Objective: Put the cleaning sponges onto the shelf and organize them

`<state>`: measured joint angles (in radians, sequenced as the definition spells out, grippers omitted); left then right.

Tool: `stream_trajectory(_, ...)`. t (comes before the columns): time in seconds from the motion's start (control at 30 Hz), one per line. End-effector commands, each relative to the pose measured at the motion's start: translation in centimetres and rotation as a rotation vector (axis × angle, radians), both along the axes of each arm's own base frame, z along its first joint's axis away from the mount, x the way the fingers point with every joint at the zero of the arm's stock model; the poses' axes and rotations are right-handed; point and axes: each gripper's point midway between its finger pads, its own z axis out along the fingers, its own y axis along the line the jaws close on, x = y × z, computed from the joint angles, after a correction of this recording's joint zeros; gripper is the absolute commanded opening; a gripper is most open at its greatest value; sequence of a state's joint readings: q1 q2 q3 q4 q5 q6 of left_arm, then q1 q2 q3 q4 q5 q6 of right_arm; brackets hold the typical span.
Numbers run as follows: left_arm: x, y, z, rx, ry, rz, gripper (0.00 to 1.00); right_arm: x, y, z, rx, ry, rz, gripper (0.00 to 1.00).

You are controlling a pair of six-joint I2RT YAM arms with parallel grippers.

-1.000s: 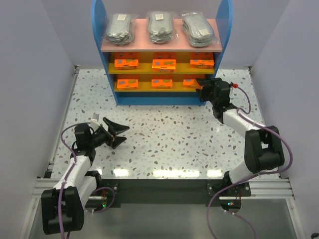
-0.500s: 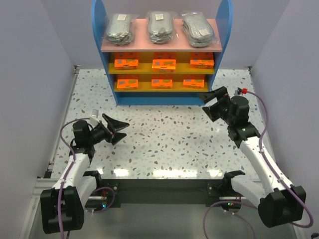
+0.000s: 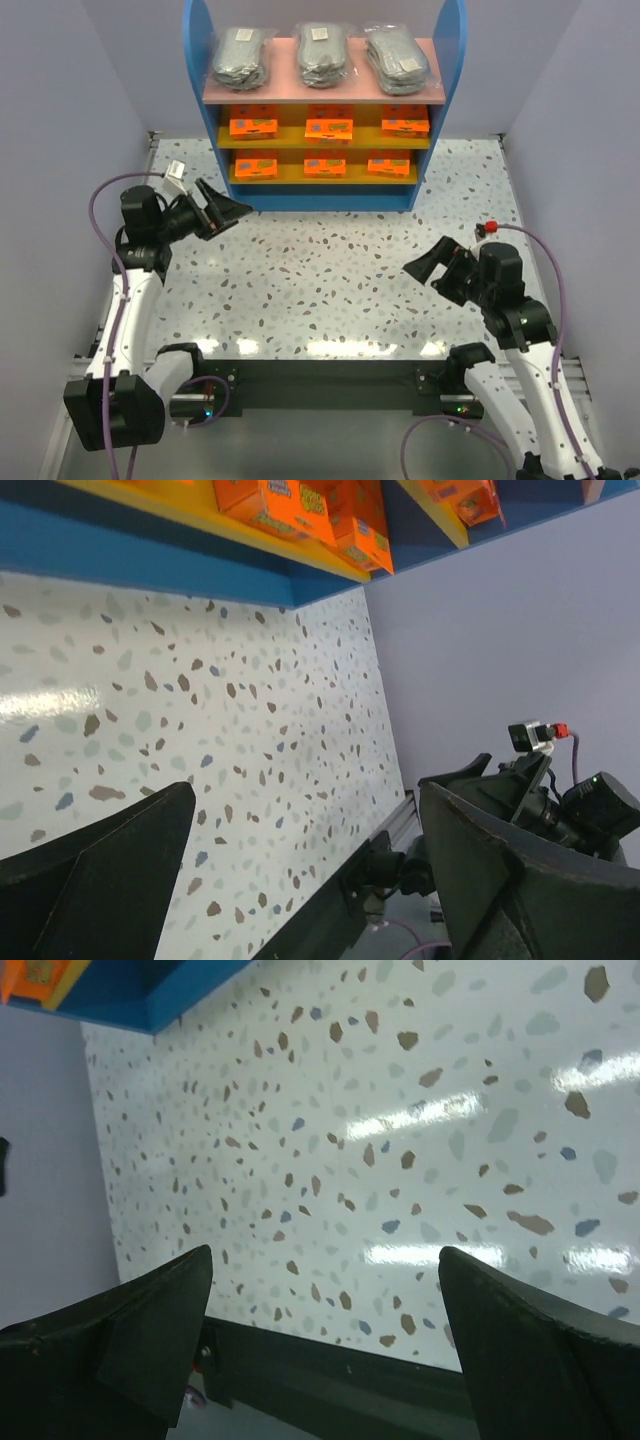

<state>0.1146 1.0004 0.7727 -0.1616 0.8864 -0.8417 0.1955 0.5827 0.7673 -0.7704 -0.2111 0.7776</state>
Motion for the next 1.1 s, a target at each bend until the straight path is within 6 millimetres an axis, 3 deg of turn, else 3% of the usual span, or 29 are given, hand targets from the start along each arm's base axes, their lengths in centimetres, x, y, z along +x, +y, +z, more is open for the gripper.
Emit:
stream_trajectory(0.0,0.2,1.1,2.1,0.125,-0.080,0.052,1.00,-3.5,-0.8,-3.5,-0.088,0.120,0.067,0.99)
stream_trajectory(0.17,0.2,1.5,3.5,0.100,-0.075,0.120,1.00,-5.4,-1.5,-4.0,-0.121,0.139,0.077,0.98)
stream_trajectory(0.27,-0.6,1.6,6.0,0.049,-0.136,0.170,1.00,-6.0,-2.2,-3.9,-0.159,0.118,0.069,0.99)
stream_trajectory(0.43,-3.2,0.9,11.8,0.006,-0.292,0.160,1.00,-6.7,-2.8,-4.4,-0.217,0.103,0.094,0.98)
stream_trajectory(0.77,-5.9,0.6,15.2,0.097,-0.419,0.118,1.00,-7.4,-2.5,-6.5,-0.207,0.127,0.112,0.99)
stream_trajectory(1.07,-6.6,0.0,17.5,0.085,-0.499,0.076,1.00,-6.7,-2.4,-5.4,-0.198,0.092,0.097,0.98)
